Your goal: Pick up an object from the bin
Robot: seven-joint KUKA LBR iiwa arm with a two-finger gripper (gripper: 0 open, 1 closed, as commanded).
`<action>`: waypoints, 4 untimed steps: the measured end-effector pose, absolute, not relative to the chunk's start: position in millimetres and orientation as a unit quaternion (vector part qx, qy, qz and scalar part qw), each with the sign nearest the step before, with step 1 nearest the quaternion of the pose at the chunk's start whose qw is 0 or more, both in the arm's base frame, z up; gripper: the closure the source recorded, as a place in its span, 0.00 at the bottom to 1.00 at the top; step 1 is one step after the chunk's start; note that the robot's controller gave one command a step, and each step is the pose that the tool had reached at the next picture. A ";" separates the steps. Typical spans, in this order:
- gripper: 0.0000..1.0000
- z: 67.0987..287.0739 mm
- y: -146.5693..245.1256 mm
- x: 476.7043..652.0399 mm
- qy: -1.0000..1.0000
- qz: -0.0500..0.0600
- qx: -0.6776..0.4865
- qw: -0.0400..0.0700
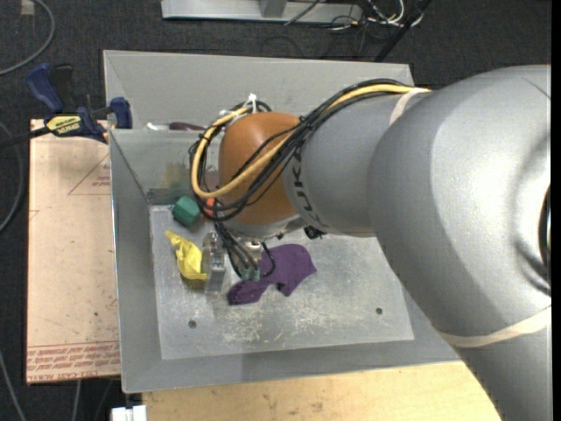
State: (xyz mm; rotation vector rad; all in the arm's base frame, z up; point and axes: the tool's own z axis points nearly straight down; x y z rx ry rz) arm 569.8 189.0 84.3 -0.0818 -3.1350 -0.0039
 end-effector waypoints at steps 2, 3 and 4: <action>1.00 84.3 188.9 569.9 -1.000 -0.001 -0.026 0.003; 0.00 84.3 188.9 569.9 -1.000 -0.001 -0.026 0.003; 1.00 84.3 188.9 569.9 -1.000 -0.001 -0.026 0.003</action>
Offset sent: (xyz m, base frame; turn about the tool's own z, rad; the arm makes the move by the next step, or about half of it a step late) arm 0.0000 0.0000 0.0000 0.0000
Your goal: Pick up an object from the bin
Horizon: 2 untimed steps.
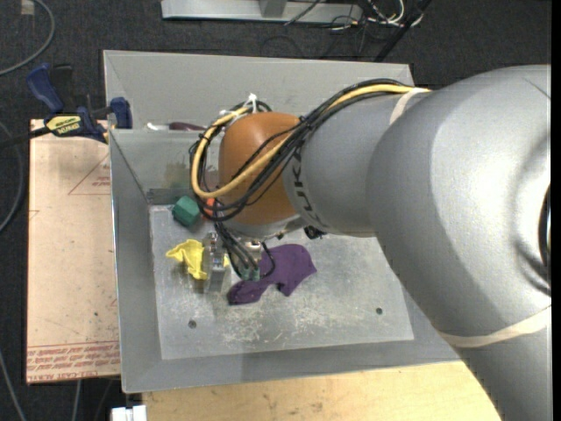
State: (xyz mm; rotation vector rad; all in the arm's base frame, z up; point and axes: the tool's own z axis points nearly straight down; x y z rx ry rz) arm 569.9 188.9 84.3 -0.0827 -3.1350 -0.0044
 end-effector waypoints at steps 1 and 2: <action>1.00 84.3 188.9 569.9 -1.000 -0.001 -0.026 0.003; 1.00 224.2 185.4 589.1 -0.999 -0.002 -0.033 0.001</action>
Offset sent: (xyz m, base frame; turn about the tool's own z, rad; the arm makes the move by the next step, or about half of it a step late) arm 0.0184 -0.0047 0.1393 0.0174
